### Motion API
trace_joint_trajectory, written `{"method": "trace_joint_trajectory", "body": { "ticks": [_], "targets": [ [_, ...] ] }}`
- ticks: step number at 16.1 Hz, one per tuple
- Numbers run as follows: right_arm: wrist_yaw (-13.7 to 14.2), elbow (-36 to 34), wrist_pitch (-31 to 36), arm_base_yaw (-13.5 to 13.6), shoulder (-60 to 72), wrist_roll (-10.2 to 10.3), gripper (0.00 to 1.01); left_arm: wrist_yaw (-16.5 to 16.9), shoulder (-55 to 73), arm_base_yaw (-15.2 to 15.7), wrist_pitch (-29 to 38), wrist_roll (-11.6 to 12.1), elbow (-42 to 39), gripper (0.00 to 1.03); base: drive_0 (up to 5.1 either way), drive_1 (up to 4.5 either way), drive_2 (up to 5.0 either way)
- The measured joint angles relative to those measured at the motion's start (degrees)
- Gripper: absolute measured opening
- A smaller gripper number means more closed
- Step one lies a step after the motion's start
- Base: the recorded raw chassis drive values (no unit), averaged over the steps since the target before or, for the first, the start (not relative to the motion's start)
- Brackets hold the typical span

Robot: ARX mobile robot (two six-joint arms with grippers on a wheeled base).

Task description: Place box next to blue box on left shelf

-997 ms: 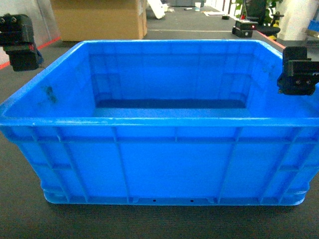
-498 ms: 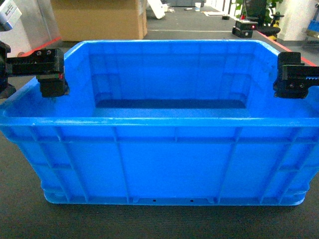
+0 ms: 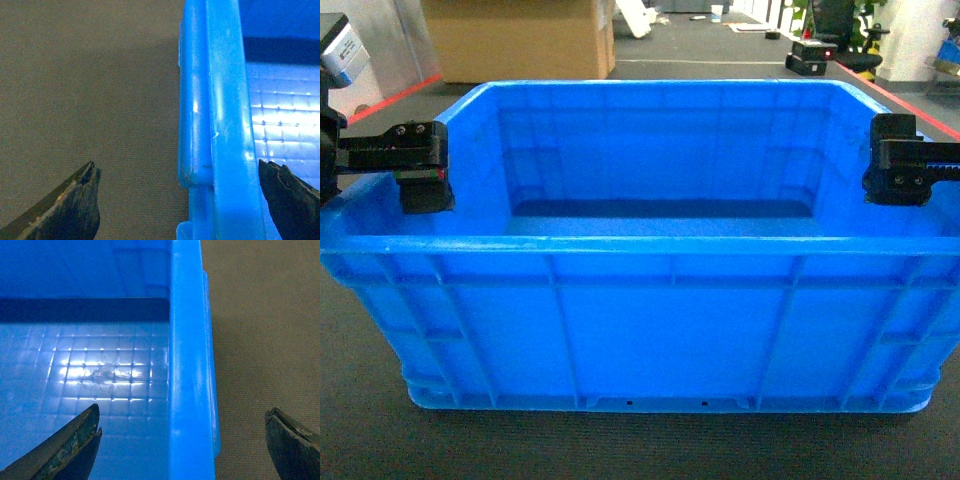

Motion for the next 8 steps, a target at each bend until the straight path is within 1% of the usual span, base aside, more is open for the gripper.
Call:
{"method": "trace_joint_trajectory", "body": {
  "ticks": [1,2,4,5,7,8],
  "targets": [
    [0.0,0.0,0.0,0.0,0.0,0.0,0.98,0.0,0.1,0.0,-0.1,0.4,0.1,0.9,0.0,0.0,0.0],
    [0.0,0.0,0.0,0.0,0.0,0.0,0.94,0.0,0.1,0.0,-0.3,0.5,0.1,0.84,0.0,0.0,0.0],
    [0.0,0.0,0.0,0.0,0.0,0.0,0.81,0.0,0.2,0.0,-0.5,0.9,0.2,0.72,0.0,0.0,0.0],
    [0.0,0.0,0.0,0.0,0.0,0.0,0.7,-0.1,0.2,0.0,-0.6,1.0,0.3,0.61,0.0,0.0,0.0],
    [0.0,0.0,0.1,0.0,0.0,0.0,0.53,0.1,0.2,0.0,-0.8,1.0,0.5,0.44,0.0,0.0,0.0],
    [0.0,0.0,0.1,0.0,0.0,0.0,0.39,0.1,0.2,-0.4,-0.8,1.0,0.5,0.3,0.0,0.0,0.0]
  ]
}}
